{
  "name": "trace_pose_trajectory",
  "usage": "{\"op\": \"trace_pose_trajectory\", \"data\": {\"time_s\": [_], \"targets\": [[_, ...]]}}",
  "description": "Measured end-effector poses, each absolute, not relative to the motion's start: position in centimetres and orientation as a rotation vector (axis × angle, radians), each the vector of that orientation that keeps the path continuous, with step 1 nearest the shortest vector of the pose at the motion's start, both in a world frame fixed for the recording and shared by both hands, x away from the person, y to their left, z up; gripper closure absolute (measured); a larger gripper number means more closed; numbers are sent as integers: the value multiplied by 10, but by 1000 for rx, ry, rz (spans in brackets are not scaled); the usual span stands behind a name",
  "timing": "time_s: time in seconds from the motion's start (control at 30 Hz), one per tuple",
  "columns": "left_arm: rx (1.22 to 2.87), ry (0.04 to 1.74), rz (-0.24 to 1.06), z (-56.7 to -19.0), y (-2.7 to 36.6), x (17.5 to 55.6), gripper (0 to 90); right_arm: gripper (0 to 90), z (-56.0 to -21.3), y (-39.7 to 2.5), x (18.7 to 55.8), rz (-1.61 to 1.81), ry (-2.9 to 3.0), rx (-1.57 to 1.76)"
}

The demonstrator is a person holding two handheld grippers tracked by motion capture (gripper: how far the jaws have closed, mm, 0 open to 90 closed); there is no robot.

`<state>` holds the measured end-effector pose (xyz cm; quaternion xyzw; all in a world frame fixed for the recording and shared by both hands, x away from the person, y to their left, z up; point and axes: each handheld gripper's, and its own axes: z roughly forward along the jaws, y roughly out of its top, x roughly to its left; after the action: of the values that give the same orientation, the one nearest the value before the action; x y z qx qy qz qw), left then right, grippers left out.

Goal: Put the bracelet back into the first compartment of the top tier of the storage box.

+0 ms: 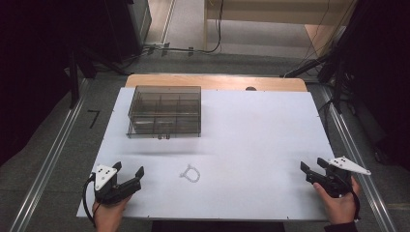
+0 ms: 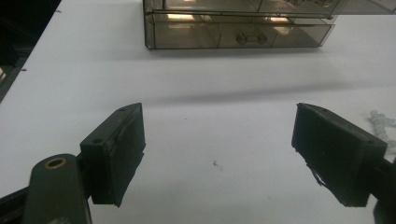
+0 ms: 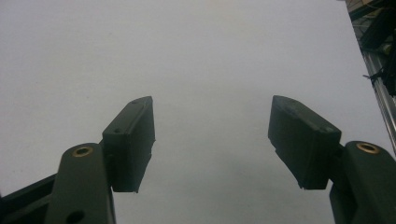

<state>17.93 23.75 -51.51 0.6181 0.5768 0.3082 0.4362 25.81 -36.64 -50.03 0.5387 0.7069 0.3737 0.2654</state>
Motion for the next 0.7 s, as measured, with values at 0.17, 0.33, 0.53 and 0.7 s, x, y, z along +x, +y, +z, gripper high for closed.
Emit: {"op": "trace_pose_trajectory", "data": {"time_s": [0.17,0.33,0.53,0.7], "targets": [[1539,1432,761,-515,237,179,175,301,-500,-367,259,1013,1908,1463],[1537,1435,760,-514,236,179,175,301,-501,-367,259,1013,1908,1468],[1540,1428,754,-514,234,179,175,300,-501,-367,259,1012,1911,1465],[1549,1421,748,-514,230,180,175,300,-501,-366,259,1010,1915,1467]]}}
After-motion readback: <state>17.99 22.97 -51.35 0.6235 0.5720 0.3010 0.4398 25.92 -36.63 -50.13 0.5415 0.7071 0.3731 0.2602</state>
